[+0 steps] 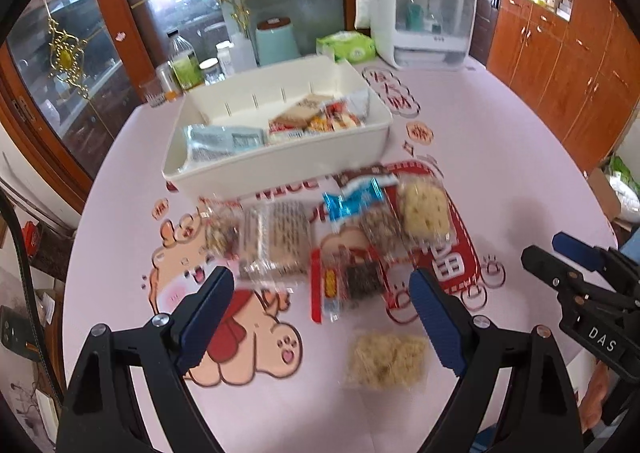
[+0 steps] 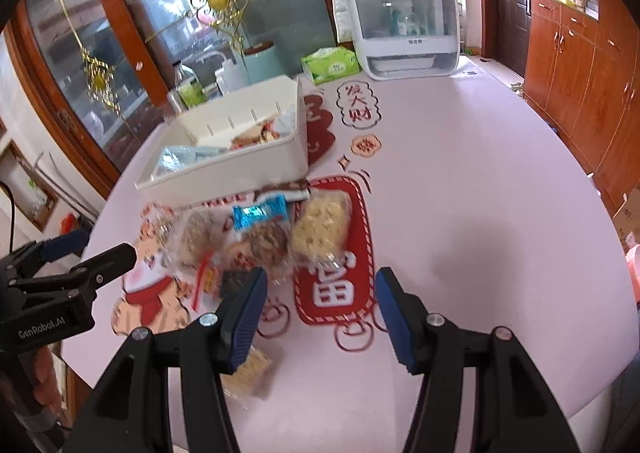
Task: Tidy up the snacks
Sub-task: 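Move both tools back over the remaining snack pile, then grasp a clear puffed-snack bag with left tool while right tool grasps another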
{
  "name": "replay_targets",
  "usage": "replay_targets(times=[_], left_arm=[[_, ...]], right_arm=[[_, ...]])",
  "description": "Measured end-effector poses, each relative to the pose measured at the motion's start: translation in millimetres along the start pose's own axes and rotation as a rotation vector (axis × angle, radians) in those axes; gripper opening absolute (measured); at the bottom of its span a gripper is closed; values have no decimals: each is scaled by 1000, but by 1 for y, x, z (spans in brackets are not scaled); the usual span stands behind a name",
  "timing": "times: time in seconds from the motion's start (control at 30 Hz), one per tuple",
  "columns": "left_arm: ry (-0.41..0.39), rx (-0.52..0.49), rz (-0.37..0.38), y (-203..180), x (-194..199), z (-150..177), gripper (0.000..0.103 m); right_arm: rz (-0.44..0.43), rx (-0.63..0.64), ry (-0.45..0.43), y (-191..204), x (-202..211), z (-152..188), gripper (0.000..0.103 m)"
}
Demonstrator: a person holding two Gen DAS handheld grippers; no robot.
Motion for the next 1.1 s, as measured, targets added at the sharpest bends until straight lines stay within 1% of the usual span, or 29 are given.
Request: replay_targets(times=[0.17,0.3,0.5,0.67,0.77,0.83,0.93,1.0,1.03,1.1], left_arm=[[38,1,17,-6,-14,21,89],[84,20,55,-8,-28,37,89],[181,54,105,-12,-56,68,89],[291,64,164,-23,-87,88,89],[327,82,178,-26,-102,96,89],[337,91,168,-27,-110,97,89],[332,96,147,-26,-119,97,89],[325,112,157,-24,-121,96,88],[321,121,165,-22,-122,96,86],[308,130,190,-19,-122,96,76]], right_arm=[[28,19,48,-12,-16,19,57],[49,26,97,-20,-31,33,57],[41,13,153,-24,-47,45,57],[37,8,170,-22,-53,46,57],[36,15,176,-18,-54,47,57],[34,20,181,-16,-55,47,57],[28,19,189,-13,-58,44,57],[19,14,189,-11,-61,39,57],[17,11,189,-10,-62,36,57],[11,2,189,-8,-67,29,57]])
Point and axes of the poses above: each gripper's, at about its wrist camera, not at the fingertips, and x roughly against the way its jaws point, y to its left, z to its underside, the point moved 3 cm from there along -x, roughly the way its jaws point, and after that the axes turned 14 degrees about z, right-handed, at the moved point
